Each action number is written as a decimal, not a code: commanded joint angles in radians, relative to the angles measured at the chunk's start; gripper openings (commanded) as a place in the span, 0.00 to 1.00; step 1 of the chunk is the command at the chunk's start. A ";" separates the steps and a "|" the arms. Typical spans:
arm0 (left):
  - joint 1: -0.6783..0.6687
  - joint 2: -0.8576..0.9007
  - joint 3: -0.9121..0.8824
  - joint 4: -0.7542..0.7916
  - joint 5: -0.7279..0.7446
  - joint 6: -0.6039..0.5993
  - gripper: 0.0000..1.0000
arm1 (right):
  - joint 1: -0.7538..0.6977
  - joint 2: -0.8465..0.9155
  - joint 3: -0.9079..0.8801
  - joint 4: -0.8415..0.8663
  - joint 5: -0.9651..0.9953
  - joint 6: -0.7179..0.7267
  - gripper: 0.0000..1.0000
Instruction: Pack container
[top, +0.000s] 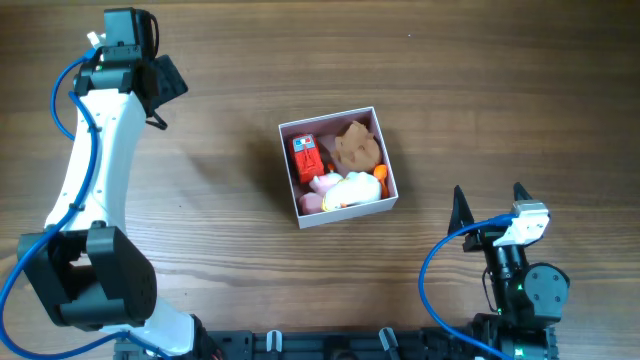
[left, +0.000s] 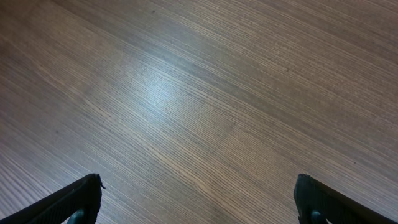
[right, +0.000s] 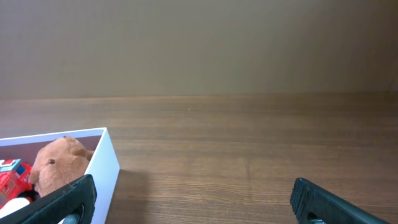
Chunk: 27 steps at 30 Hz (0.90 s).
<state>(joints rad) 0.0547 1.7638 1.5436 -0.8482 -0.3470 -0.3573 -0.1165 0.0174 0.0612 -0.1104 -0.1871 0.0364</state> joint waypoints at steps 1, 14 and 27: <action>0.003 0.004 -0.008 0.000 -0.009 0.009 1.00 | 0.005 -0.007 -0.005 0.005 -0.016 -0.010 1.00; 0.003 0.004 -0.008 0.000 -0.009 0.009 1.00 | 0.005 -0.007 -0.005 0.005 -0.016 -0.010 1.00; -0.005 -0.019 -0.008 0.109 0.081 0.009 1.00 | 0.005 -0.007 -0.005 0.005 -0.016 -0.010 1.00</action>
<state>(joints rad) 0.0547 1.7638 1.5429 -0.7765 -0.3073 -0.3569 -0.1165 0.0174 0.0612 -0.1104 -0.1871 0.0360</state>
